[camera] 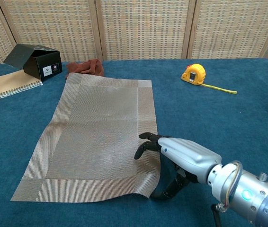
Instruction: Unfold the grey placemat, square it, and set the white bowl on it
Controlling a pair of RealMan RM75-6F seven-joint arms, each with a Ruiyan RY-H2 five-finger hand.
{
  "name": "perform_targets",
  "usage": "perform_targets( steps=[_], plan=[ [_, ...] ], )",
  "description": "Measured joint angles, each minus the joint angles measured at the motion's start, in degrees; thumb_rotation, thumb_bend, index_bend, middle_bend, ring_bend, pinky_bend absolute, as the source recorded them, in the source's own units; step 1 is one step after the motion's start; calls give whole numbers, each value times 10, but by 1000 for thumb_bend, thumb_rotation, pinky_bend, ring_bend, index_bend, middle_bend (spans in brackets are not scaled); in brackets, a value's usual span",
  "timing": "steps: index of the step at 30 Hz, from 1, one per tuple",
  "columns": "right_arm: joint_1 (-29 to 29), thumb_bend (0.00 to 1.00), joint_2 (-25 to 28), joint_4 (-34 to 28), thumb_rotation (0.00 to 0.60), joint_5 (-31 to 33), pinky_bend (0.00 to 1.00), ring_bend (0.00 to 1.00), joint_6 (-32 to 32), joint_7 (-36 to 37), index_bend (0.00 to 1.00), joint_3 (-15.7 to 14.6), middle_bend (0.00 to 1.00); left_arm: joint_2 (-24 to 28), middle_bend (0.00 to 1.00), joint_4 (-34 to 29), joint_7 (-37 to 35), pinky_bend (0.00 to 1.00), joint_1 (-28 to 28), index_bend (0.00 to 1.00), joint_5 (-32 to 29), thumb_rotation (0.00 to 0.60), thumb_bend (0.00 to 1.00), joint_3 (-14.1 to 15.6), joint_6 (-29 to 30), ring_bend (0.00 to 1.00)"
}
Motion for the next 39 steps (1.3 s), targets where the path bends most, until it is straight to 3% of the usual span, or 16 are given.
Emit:
perform_targets(
  steps=[12,22,28,39],
  plan=[
    [-16,358,-26,27,600,-38,0,0,53,50,612,2,110,-1,0,0,1,0,-1,186,-2,600,322,0,-2,0],
    [-23,358,-28,30,600,-42,0,0,61,64,633,2,123,0,0,-1,3,0,-1,199,-3,600,322,1,-4,0],
    [-25,481,-30,34,600,-42,0,0,62,68,660,1,123,0,0,-1,5,0,-1,204,-6,600,322,0,-5,0],
    [-30,543,-28,36,600,-36,0,0,58,77,700,2,115,-3,0,2,5,0,-2,204,-6,600,322,0,-6,0]
  ],
)
